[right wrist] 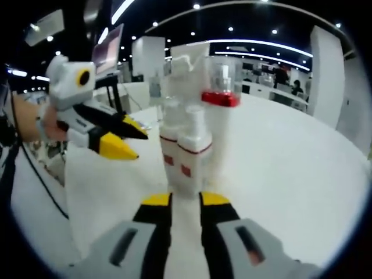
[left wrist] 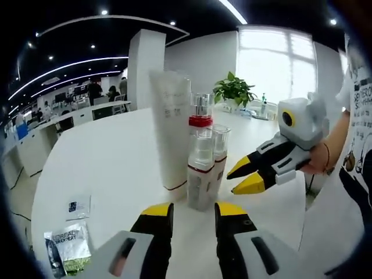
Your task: Arrange the skincare products in the storage area until every visible bottle or jar stands upright without overlapping.
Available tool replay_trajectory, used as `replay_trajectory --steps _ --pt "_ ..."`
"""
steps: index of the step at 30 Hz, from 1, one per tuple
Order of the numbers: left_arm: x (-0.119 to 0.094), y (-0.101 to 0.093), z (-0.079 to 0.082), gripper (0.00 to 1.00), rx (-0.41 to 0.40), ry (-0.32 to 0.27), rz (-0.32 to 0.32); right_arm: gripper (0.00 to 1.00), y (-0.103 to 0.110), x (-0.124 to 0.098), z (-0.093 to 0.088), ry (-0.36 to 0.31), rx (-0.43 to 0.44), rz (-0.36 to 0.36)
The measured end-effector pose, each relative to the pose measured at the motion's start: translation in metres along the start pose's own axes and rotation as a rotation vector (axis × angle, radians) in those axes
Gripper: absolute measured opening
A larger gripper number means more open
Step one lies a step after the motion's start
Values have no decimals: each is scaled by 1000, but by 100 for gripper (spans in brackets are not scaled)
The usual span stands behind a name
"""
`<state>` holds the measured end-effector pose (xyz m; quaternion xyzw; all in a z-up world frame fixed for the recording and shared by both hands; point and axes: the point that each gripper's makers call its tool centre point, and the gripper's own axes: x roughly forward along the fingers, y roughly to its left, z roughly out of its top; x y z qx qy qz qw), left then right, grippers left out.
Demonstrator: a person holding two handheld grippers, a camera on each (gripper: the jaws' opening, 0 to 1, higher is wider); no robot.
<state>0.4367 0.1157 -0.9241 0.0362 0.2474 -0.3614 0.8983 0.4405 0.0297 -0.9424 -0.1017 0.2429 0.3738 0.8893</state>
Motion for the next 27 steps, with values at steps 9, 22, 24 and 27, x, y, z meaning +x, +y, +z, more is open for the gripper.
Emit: replay_trajectory --steps 9,22,24,27 --pt "-41 18 -5 29 -80 -55 151 17 30 9 3 7 -19 89" --pt "-126 89 -45 30 -290 -114 510 22 81 33 27 -25 -60 242" --pt "-139 98 -58 30 -336 -109 553 24 90 39 32 -25 -62 266" --pt "-156 109 -74 30 -375 -88 609 24 111 45 39 -11 -85 320"
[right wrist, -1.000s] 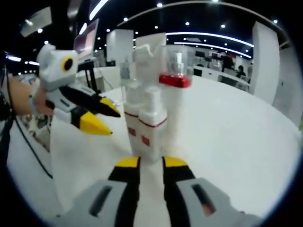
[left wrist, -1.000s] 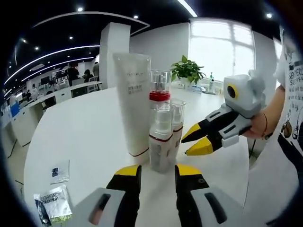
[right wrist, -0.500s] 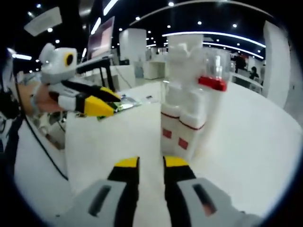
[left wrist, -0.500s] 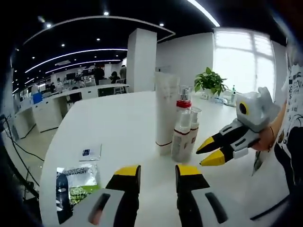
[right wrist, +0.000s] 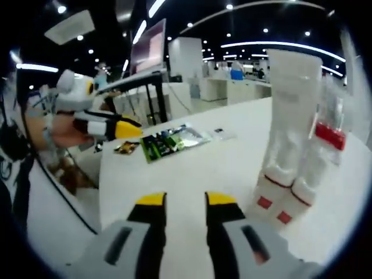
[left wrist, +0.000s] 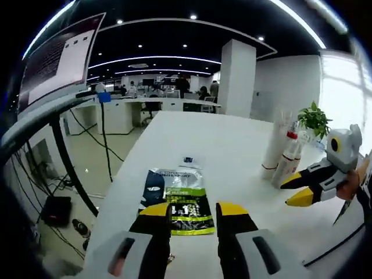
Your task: Arrange the skincare products in the storage area until every visible bottle or jar stands upright without overlapping.
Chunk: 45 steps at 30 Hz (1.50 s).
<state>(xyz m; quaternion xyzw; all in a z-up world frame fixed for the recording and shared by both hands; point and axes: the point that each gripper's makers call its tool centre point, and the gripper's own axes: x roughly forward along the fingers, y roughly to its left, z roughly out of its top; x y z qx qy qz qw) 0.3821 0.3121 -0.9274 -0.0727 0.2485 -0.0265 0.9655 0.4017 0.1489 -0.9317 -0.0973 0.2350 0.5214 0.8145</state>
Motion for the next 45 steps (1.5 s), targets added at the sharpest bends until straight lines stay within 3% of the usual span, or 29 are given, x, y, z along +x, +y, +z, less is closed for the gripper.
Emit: replay_trajectory --steps 2,6,11,16,21,24,25,27,39,41,45 --pt "-4 14 -4 30 -19 1 46 26 10 6 7 -13 -15 35" --pt "-9 28 -9 30 -76 10 66 28 18 24 17 -15 -17 63" --pt "-9 44 -13 30 -78 30 95 31 27 42 25 -21 -23 98" --pt "2 51 -17 27 -86 84 88 33 25 64 27 -3 84 112" --pt "15 52 -17 26 -70 106 54 33 23 84 24 44 143 90" --pt "23 57 -26 25 -56 156 56 31 25 96 22 69 178 76" --pt "25 58 -28 25 -55 167 57 30 27 98 16 114 208 65" --pt "27 58 -32 24 -73 201 52 25 25 102 7 168 172 43" --pt "39 56 -33 19 -80 236 7 16 32 124 7 196 155 28" --pt "42 51 -32 17 -48 235 -25 16 35 127 8 191 161 33" --pt "40 54 -34 13 2 258 -3 12 34 127 11 185 163 25"
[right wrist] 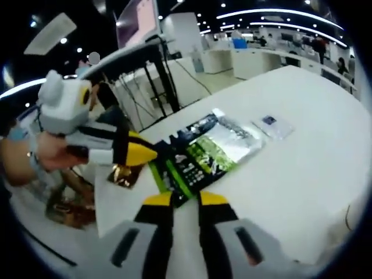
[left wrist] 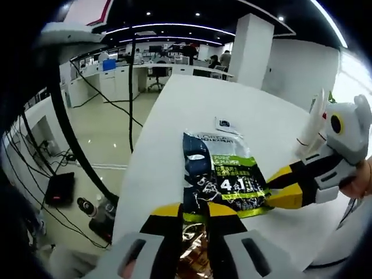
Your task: Arrange the skincare products in the storage area until every visible bottle or jar stands upright without overlapping.
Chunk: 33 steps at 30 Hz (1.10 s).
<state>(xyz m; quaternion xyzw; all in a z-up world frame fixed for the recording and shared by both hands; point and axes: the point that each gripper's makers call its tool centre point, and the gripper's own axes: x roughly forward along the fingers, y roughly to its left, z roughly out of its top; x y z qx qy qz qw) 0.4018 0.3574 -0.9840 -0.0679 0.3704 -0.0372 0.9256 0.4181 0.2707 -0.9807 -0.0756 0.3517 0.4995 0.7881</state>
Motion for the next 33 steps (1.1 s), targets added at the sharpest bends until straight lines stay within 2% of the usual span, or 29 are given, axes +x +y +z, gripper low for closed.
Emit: replay_trajectory --steps 2,3,6,9,10,11,14,18,23,27,29,33 --pt "-3 -9 -2 11 -47 25 -47 11 -1 -1 0 3 -13 -15" --pt "-3 -4 1 11 -35 14 -31 11 -1 -1 0 4 -10 -16" --pt "-4 -2 -1 8 -9 27 -11 9 -1 -1 1 0 1 -19" --pt "-4 -4 -2 2 -13 45 -16 8 -1 -2 1 -1 2 -29" --pt "-8 -14 -5 1 -51 74 -63 7 -1 -2 2 -2 3 -26" --pt "-6 -17 -3 1 -78 69 -76 7 0 -1 2 -3 7 -22" --pt "-8 -13 -1 1 -4 66 -40 6 1 -1 1 2 -9 -28" --pt "-7 -12 -2 0 24 65 -31 4 -1 -1 1 3 -8 -32" --pt "-2 -11 -2 0 73 63 -47 1 -3 -1 3 7 -63 -59" --pt "-4 -12 -1 0 107 57 -30 1 -3 -4 7 -5 -86 -70" --pt "-9 -11 6 0 89 25 -34 1 -4 -8 11 -23 -74 -69" --pt "-16 -15 9 0 26 31 -54 1 -4 -14 15 -34 -63 -62"
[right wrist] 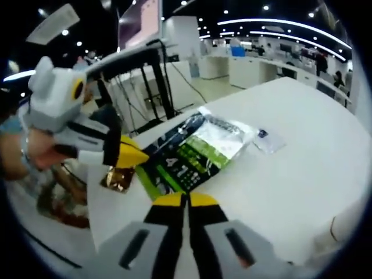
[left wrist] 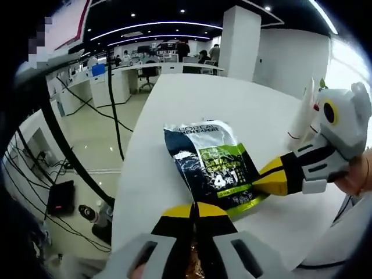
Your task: Arrange the skincare products in the storage area until every visible bottle or jar stands upright without overlapping.
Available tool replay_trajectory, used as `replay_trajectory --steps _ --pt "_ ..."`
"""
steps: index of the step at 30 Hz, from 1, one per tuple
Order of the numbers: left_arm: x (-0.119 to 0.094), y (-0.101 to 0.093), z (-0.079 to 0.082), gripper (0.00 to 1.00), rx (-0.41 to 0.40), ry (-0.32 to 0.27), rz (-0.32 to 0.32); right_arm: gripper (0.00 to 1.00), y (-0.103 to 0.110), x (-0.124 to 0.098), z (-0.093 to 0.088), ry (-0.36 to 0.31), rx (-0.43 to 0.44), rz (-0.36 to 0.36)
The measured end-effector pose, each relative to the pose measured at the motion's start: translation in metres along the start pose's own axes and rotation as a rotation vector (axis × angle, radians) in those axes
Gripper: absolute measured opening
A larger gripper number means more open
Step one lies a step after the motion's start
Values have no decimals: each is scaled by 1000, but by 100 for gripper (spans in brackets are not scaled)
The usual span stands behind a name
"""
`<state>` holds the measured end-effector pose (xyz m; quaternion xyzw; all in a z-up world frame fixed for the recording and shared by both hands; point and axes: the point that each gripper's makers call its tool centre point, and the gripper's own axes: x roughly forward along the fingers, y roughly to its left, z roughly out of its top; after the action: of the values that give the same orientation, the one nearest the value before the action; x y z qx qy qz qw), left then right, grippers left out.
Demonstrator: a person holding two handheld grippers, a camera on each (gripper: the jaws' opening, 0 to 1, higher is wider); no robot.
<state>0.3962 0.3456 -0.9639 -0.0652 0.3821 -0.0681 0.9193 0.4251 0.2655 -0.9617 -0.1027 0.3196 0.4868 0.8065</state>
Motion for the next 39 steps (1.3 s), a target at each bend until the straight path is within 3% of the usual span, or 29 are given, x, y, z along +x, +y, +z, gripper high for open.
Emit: replay_trajectory --steps 4,10,17,25,33,39 --pt "-5 -4 -3 0 -29 20 -5 1 3 -6 0 1 -4 9" --pt "-16 -14 4 0 -45 -33 -35 1 2 -20 7 -29 -18 6" --pt "-22 -26 12 0 -144 -59 -130 1 -2 -35 11 -61 -42 -2" --pt "-26 -40 13 0 -104 -81 -180 0 -5 -49 11 -85 -34 -2" --pt "-25 -54 14 0 -113 -64 -250 0 -11 -59 1 -84 5 -13" --pt "-21 -66 15 0 -62 -48 -274 0 -18 -68 -3 -87 2 -36"
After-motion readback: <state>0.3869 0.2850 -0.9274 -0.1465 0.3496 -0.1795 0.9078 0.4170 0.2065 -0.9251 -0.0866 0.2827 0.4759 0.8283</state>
